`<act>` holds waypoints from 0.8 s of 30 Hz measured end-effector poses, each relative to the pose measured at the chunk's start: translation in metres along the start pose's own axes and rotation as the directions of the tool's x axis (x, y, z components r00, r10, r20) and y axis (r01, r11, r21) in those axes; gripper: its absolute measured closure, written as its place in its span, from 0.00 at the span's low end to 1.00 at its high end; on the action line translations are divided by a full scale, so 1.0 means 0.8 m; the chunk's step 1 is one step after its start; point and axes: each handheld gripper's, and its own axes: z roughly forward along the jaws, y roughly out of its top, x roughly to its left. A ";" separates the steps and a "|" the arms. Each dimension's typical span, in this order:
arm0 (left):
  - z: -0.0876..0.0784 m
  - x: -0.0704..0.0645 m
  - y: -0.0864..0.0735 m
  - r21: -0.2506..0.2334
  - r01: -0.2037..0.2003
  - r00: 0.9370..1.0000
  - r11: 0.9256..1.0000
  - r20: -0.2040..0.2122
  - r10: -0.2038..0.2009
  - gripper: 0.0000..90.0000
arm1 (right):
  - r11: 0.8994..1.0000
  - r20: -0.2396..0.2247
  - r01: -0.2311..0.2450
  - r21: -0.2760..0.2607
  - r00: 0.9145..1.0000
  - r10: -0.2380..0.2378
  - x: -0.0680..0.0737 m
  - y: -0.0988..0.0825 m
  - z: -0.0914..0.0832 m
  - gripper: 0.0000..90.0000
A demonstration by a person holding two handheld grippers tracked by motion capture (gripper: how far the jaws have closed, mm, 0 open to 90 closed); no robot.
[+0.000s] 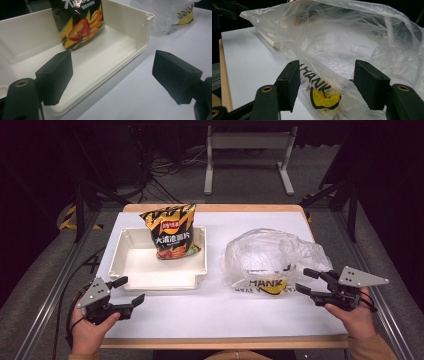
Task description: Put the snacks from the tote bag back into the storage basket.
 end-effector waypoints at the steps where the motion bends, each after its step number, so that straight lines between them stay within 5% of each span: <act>1: -0.002 0.001 -0.001 0.007 -0.008 1.000 1.000 -0.012 0.008 0.19 | 1.000 0.005 -0.002 -0.004 1.000 0.002 0.001 -0.001 -0.001 0.43; 10: 0.004 0.008 -0.015 -0.075 0.019 0.999 0.997 -0.041 -0.022 0.14 | 1.000 0.055 -0.005 -0.022 0.998 0.006 0.008 -0.014 0.002 0.40; 12: 0.010 0.007 -0.019 -0.052 -0.020 0.997 0.998 -0.078 0.016 0.12 | 1.000 0.062 -0.011 -0.025 0.998 0.012 0.006 -0.016 0.003 0.40; 14: 0.013 0.006 -0.021 -0.073 -0.006 0.998 0.997 -0.055 0.002 0.11 | 0.999 0.064 -0.014 -0.029 0.998 0.016 0.005 -0.017 0.003 0.40; 16: 0.017 0.008 -0.025 -0.147 0.060 0.998 0.987 0.018 -0.058 0.12 | 0.999 0.068 -0.019 -0.034 0.997 0.021 0.004 -0.020 0.006 0.39; 24: 0.017 0.009 -0.026 -0.142 0.057 0.998 0.988 0.032 -0.053 0.13 | 0.999 0.074 -0.023 -0.039 0.997 0.025 0.001 -0.024 0.008 0.38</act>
